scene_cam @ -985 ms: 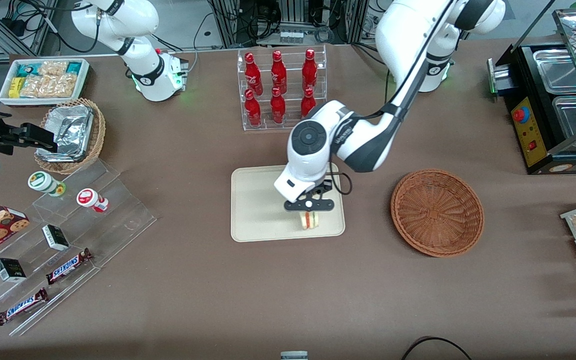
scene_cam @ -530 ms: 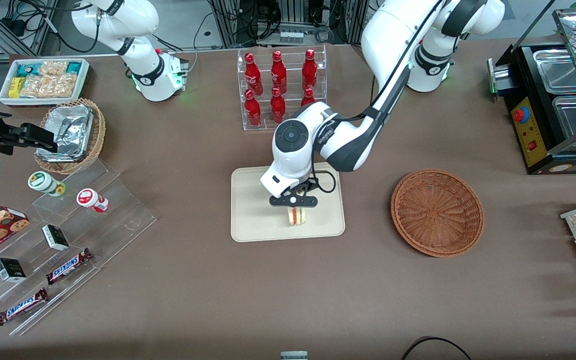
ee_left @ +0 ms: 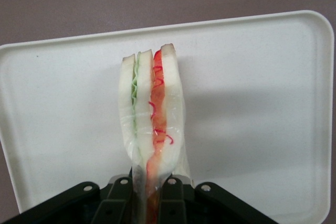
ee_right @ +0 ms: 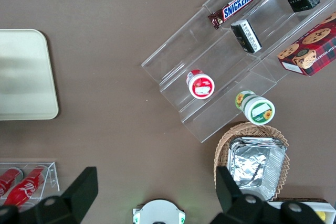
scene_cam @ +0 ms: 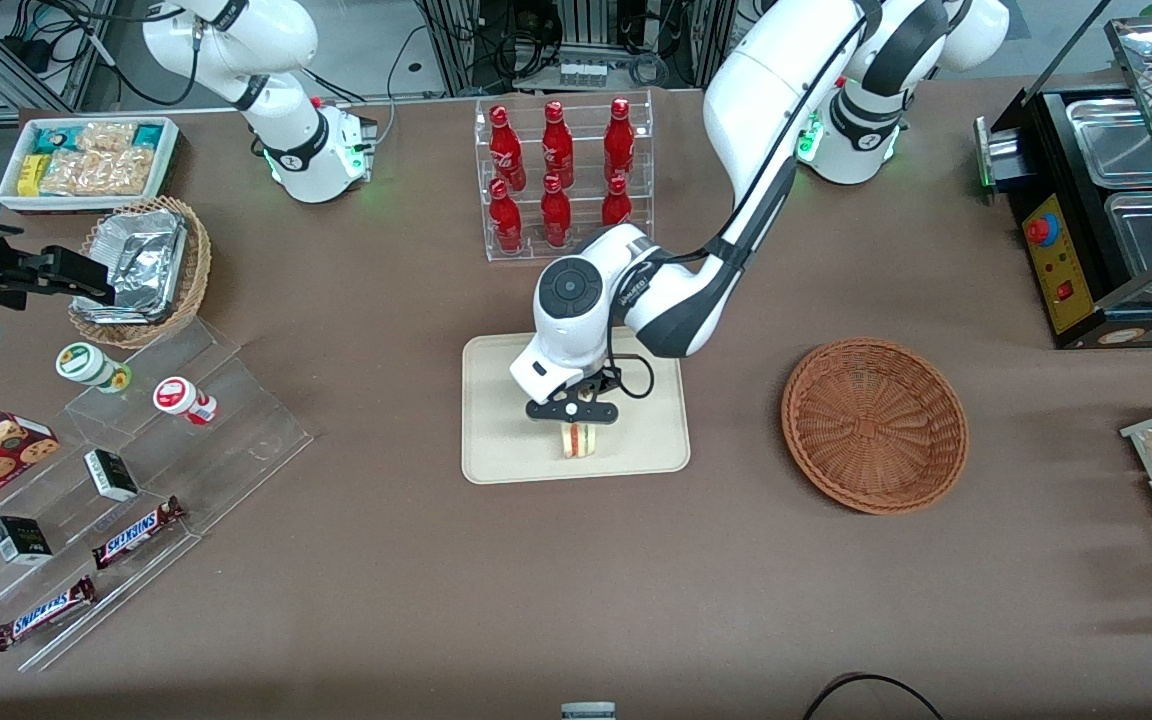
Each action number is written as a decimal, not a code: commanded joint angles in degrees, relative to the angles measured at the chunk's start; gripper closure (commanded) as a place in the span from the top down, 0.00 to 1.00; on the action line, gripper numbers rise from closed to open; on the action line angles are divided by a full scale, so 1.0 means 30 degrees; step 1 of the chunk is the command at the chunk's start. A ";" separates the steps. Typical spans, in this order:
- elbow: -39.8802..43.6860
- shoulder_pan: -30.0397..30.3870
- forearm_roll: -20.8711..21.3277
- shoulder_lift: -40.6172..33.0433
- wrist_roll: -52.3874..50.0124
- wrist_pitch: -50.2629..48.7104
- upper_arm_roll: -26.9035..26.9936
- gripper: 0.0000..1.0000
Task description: Place sandwich from basket to tray
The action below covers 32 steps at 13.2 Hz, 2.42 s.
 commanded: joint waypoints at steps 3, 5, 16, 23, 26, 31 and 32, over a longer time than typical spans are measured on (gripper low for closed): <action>0.1009 -0.0797 0.0089 0.0921 -0.0104 0.0120 0.0251 0.00; 0.1126 -0.0797 0.0117 0.1068 0.0071 0.0149 0.0251 0.07; 0.1098 0.0197 0.0146 -0.1242 -0.0250 -0.0784 0.0514 1.00; -0.2496 0.2740 0.0205 -0.8383 -0.0867 -0.4625 0.2625 1.00; -0.5196 0.4614 0.0497 -1.1375 0.0385 -0.4828 0.2654 1.00; -0.5436 0.7460 0.0616 -1.3050 0.4430 -0.7463 0.2654 1.00; -0.5407 0.7957 0.0587 -1.3256 0.4988 -0.7671 0.2654 1.00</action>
